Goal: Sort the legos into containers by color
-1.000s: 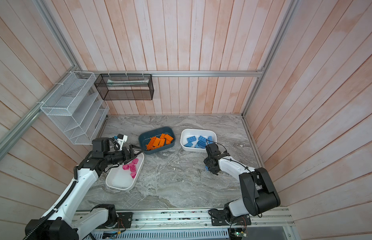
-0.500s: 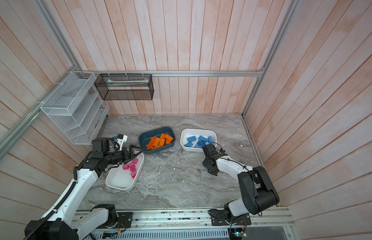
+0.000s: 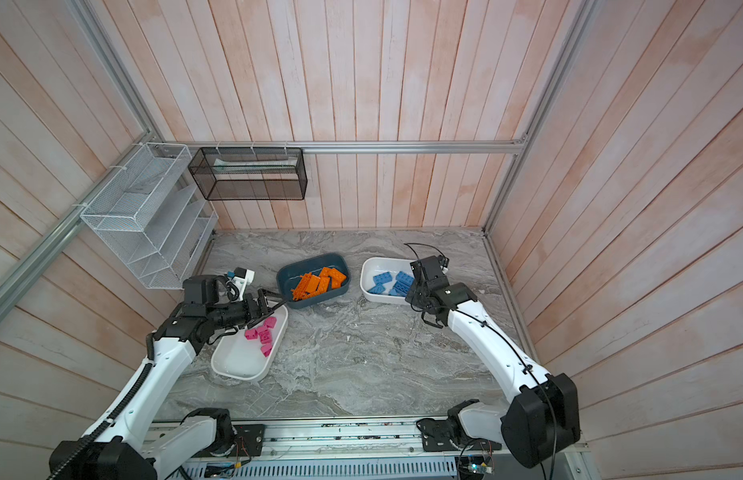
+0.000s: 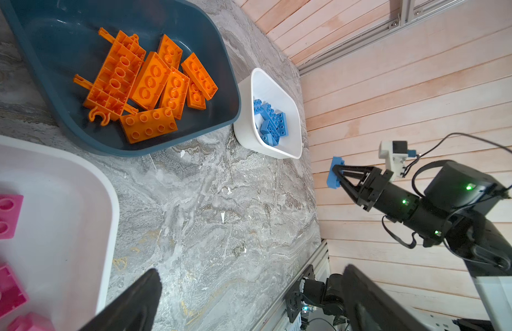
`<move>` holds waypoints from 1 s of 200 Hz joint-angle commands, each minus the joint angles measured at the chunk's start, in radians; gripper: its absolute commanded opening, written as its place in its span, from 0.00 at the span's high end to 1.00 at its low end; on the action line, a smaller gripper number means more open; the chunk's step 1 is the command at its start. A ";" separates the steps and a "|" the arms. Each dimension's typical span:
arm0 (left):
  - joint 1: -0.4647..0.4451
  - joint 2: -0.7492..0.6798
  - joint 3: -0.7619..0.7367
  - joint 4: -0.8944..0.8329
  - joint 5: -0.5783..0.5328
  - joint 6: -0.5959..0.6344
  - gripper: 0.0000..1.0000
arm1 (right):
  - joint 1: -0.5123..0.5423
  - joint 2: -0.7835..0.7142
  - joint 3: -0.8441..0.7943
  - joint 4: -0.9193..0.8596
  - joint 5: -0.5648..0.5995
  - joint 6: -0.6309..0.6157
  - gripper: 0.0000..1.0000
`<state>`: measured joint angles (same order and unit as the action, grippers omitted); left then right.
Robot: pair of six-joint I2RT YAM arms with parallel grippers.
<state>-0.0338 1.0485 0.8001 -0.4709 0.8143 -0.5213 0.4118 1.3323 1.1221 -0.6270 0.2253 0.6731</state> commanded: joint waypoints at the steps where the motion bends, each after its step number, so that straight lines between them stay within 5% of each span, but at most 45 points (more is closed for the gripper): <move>1: -0.003 -0.010 0.017 0.021 0.029 -0.008 0.00 | 0.006 0.116 0.061 0.078 -0.047 -0.175 0.85; 77: -0.002 -0.015 0.033 -0.005 0.020 -0.001 0.00 | -0.012 0.541 0.313 0.219 -0.208 -0.184 0.78; 114: -0.002 -0.012 0.022 0.005 0.017 -0.002 0.00 | -0.024 0.623 0.346 0.232 -0.224 -0.185 0.52; 139: -0.002 -0.004 0.022 0.007 0.004 0.013 0.00 | -0.029 0.550 0.317 0.225 -0.188 -0.207 0.32; 167: 0.000 0.020 0.034 0.036 -0.050 0.032 0.00 | -0.069 0.383 0.225 0.216 -0.191 -0.249 0.29; 200: 0.005 0.074 0.062 0.093 -0.333 0.120 0.00 | -0.153 0.108 -0.019 0.323 -0.186 -0.342 0.19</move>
<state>-0.0338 1.0874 0.8165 -0.4480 0.7074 -0.4881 0.3134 1.6020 1.2385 -0.3752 0.0254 0.4164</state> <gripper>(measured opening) 0.997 0.796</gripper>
